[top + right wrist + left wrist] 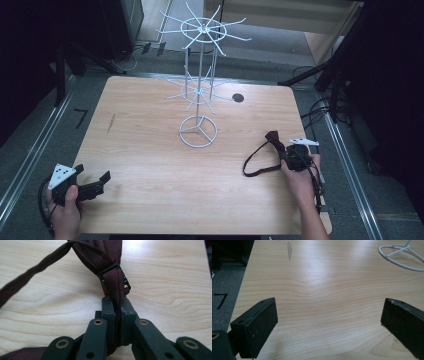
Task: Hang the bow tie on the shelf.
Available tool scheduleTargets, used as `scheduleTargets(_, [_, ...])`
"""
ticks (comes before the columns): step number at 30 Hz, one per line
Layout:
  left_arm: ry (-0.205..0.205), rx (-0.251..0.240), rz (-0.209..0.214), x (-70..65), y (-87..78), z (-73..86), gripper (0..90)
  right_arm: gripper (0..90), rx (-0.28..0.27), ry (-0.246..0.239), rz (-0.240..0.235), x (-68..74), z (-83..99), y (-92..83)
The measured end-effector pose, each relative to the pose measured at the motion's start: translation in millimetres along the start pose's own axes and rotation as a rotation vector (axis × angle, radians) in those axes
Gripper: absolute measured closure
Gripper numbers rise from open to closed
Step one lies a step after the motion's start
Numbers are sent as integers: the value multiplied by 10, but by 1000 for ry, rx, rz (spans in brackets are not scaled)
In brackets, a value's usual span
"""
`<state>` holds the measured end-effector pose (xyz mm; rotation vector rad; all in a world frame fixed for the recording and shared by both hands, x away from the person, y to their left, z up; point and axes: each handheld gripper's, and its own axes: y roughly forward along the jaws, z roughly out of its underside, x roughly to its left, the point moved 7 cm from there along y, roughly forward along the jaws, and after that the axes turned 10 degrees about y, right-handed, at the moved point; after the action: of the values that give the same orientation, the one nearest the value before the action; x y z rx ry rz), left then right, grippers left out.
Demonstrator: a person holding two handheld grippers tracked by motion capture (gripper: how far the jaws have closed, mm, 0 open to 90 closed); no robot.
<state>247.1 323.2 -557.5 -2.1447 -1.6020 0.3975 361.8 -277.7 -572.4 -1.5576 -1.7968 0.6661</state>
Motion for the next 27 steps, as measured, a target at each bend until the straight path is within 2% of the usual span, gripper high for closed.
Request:
scheduleTargets(2, [0,0,-1,0,0,0,15,864,-15,3,-11,21,-15,-24])
scheduleTargets(3, [0,2,-1,1,-1,1,15,864,-42,10,-36,75,-51,-74])
scheduleTargets(5, [0,1,-1,1,0,1,15,864,-50,14,-45,97,-64,-93])
scheduleTargets(7, [1,2,-1,0,-1,1,15,864,-86,10,-65,191,-129,-157])
scheduleTargets(10, [-2,1,1,-1,-2,0,15,864,-102,3,-74,242,-168,-193])
scheduleTargets(11, [-2,1,2,0,-2,1,15,864,-129,7,-93,312,-223,-241])
scheduleTargets(15, [-2,2,2,0,-2,1,15,863,-150,2,-113,405,-292,-293])
scheduleTargets(19, [-5,1,3,1,-4,1,15,864,-183,-17,-136,564,-424,-374])
scheduleTargets(27, [-5,-1,2,1,-5,0,15,864,-219,-34,-166,749,-578,-446])
